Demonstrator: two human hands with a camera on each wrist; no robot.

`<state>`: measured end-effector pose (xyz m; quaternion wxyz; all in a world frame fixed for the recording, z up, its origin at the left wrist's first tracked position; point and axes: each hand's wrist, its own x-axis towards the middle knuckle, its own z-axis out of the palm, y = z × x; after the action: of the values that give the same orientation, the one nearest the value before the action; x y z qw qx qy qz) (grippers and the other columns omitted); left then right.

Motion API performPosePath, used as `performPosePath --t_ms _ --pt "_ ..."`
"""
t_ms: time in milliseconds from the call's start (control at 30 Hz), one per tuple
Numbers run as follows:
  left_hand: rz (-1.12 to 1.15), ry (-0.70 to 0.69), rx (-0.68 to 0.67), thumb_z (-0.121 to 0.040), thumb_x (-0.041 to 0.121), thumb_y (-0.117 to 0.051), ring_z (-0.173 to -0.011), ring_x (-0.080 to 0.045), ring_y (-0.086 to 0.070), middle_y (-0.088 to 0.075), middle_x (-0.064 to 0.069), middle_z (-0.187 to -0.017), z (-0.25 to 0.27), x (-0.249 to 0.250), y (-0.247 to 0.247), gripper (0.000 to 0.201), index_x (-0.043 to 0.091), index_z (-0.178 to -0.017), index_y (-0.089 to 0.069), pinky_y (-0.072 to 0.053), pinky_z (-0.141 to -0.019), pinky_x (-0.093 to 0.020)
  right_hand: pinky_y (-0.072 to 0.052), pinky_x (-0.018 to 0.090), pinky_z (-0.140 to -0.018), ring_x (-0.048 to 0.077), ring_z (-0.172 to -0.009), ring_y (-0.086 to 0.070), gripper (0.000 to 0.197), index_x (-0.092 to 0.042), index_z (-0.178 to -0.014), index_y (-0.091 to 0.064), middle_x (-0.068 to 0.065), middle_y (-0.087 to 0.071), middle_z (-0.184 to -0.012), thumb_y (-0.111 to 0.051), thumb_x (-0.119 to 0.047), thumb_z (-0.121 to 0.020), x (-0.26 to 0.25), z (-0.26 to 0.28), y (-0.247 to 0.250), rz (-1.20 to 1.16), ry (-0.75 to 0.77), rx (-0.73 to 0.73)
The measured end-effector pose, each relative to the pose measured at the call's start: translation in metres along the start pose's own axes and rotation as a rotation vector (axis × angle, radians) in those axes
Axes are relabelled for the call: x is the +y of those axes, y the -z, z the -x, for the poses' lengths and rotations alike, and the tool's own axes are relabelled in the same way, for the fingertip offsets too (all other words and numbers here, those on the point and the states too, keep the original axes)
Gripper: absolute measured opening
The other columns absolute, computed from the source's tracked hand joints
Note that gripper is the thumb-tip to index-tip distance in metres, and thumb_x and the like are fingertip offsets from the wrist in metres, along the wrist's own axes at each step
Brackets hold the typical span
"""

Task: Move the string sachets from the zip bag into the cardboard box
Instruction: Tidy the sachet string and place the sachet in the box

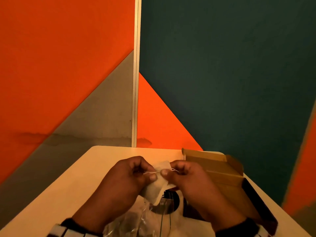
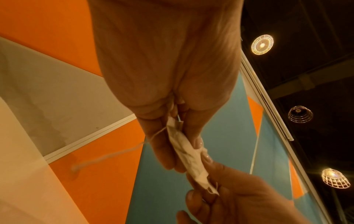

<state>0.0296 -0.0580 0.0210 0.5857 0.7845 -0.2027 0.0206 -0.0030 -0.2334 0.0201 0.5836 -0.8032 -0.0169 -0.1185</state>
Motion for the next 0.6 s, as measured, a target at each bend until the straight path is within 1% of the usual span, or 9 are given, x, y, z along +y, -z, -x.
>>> performPosePath --t_ms 67,100,200,267,333,400,467,533,600 --pt "-0.008 -0.009 0.007 -0.086 0.013 -0.073 -0.075 -0.014 -0.071 -0.076 0.000 -0.081 0.000 0.000 -0.002 0.011 0.017 -0.077 -0.074 -0.061 -0.075 -0.040 -0.060 0.041 -0.082 0.005 -0.068 -0.068 0.012 -0.020 -0.082 -0.079 -0.006 -0.077 -0.077 -0.074 -0.027 -0.089 0.003 -0.003 0.004 0.012 -0.015 0.092" --pt "-0.007 -0.008 0.011 -0.086 0.013 -0.073 -0.074 -0.013 -0.071 -0.076 0.001 -0.081 0.000 0.000 -0.003 0.010 0.018 -0.077 -0.074 -0.061 -0.075 -0.038 -0.060 0.041 -0.079 0.004 -0.064 -0.065 0.013 -0.019 -0.079 -0.079 -0.005 -0.076 -0.073 -0.075 -0.028 -0.087 0.004 -0.004 0.006 0.001 -0.028 0.123" --pt "0.002 -0.008 0.001 -0.086 0.013 -0.073 -0.075 -0.014 -0.072 -0.076 0.000 -0.083 0.001 -0.001 -0.004 0.012 0.020 -0.076 -0.074 -0.061 -0.074 -0.037 -0.056 0.032 -0.064 0.004 -0.055 -0.058 0.017 -0.017 -0.077 -0.077 -0.007 -0.071 -0.062 -0.074 -0.028 -0.089 0.004 -0.005 0.012 -0.049 -0.046 0.154" --pt "0.008 -0.003 0.005 -0.086 0.012 -0.073 -0.076 -0.017 -0.072 -0.076 -0.002 -0.083 0.000 -0.003 -0.004 0.012 0.019 -0.076 -0.074 -0.061 -0.074 -0.039 -0.053 0.029 -0.062 0.008 -0.055 -0.057 0.015 -0.017 -0.081 -0.076 -0.006 -0.075 -0.068 -0.070 -0.026 -0.092 0.005 -0.007 0.019 -0.096 -0.039 0.188" --pt "0.018 0.014 0.013 -0.085 0.010 -0.073 -0.075 -0.020 -0.072 -0.076 -0.004 -0.082 -0.002 -0.005 -0.005 0.010 0.016 -0.077 -0.075 -0.062 -0.074 -0.041 -0.053 0.031 -0.062 0.011 -0.057 -0.058 0.014 -0.015 -0.086 -0.075 -0.001 -0.077 -0.076 -0.068 -0.024 -0.094 0.009 -0.011 0.027 -0.155 -0.050 0.223" --pt "0.023 0.016 0.008 -0.085 0.010 -0.074 -0.075 -0.020 -0.073 -0.076 -0.005 -0.082 -0.002 -0.006 -0.007 0.009 0.015 -0.078 -0.075 -0.061 -0.074 -0.041 -0.054 0.032 -0.064 0.013 -0.063 -0.061 0.015 -0.014 -0.092 -0.075 0.000 -0.078 -0.083 -0.067 -0.026 -0.094 0.011 -0.011 0.032 -0.187 -0.053 0.176" --pt "0.018 0.010 -0.003 -0.084 0.009 -0.074 -0.075 -0.020 -0.072 -0.076 -0.005 -0.082 -0.002 -0.007 -0.008 0.009 0.015 -0.078 -0.076 -0.061 -0.073 -0.039 -0.055 0.030 -0.066 0.011 -0.067 -0.064 0.014 -0.020 -0.097 -0.076 -0.004 -0.078 -0.088 -0.067 -0.030 -0.093 0.010 -0.007 0.032 -0.148 -0.044 0.069" --pt "0.034 0.006 -0.006 -0.084 0.008 -0.074 -0.075 -0.021 -0.072 -0.076 -0.006 -0.082 -0.002 -0.008 -0.009 0.009 0.014 -0.078 -0.076 -0.060 -0.071 -0.038 -0.053 0.024 -0.063 0.006 -0.062 -0.062 0.011 -0.022 -0.096 -0.077 -0.006 -0.078 -0.082 -0.068 -0.027 -0.092 0.010 -0.005 0.029 -0.104 -0.027 0.023" --pt "0.044 0.002 0.001 -0.085 0.008 -0.073 -0.074 -0.018 -0.072 -0.076 -0.004 -0.082 -0.002 -0.008 -0.008 0.007 0.013 -0.080 -0.076 -0.061 -0.067 -0.033 -0.051 0.019 -0.058 0.003 -0.057 -0.058 0.009 -0.019 -0.091 -0.077 -0.004 -0.076 -0.074 -0.068 -0.019 -0.093 0.012 -0.007 0.026 -0.092 -0.024 0.069"
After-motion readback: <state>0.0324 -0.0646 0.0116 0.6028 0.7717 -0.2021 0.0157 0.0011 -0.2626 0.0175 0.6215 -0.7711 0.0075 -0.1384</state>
